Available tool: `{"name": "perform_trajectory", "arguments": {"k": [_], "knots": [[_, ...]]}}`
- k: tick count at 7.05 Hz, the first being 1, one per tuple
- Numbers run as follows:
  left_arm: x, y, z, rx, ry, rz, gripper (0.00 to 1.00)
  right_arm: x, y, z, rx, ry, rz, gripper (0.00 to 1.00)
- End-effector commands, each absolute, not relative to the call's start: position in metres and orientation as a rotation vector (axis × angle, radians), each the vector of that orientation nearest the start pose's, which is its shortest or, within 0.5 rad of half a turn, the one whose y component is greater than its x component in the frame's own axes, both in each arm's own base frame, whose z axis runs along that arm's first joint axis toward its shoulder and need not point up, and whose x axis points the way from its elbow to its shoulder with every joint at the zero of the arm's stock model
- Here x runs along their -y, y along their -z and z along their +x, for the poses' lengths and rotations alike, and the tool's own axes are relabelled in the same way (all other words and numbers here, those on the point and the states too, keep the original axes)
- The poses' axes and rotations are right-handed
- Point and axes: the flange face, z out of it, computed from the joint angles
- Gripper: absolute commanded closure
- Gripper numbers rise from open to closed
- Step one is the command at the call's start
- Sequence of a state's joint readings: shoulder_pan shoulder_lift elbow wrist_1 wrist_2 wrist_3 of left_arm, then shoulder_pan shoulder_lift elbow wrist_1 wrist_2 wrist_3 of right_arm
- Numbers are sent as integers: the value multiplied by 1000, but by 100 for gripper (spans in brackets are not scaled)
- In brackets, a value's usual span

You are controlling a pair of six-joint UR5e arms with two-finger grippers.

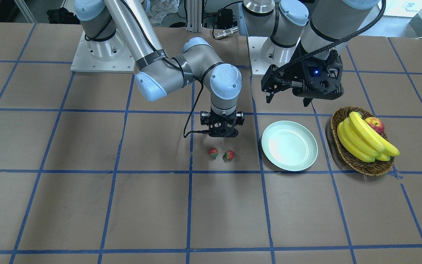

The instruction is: Collect all strawberries into plate

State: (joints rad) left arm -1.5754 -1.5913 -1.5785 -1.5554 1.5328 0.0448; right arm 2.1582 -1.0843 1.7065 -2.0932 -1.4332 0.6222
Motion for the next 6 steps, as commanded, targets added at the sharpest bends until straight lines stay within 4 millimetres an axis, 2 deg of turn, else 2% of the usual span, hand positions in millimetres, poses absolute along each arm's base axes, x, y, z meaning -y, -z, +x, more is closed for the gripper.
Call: {"name": "perform_trajectory", "arguments": {"k": [1,2,3,5,6], "knots": [[498,-477,-139,-3178,-13,80,0,450,-261,403,-3121,-241,209,0],[498,-478,-139,-3176,-11,80,0,466,-287,367,-3109,-179,296,0],[498,-477,-139,-3178,-13,80,0,484,-324,327,-3145,-42,252,0],[499,-474,-139,-3179,-23,80,0,500,-393,244,-3161,-78,211,0],[499,-474,-139,-3179,-23,78,0,514,-438,212,-3160,-85,225,0]]}}
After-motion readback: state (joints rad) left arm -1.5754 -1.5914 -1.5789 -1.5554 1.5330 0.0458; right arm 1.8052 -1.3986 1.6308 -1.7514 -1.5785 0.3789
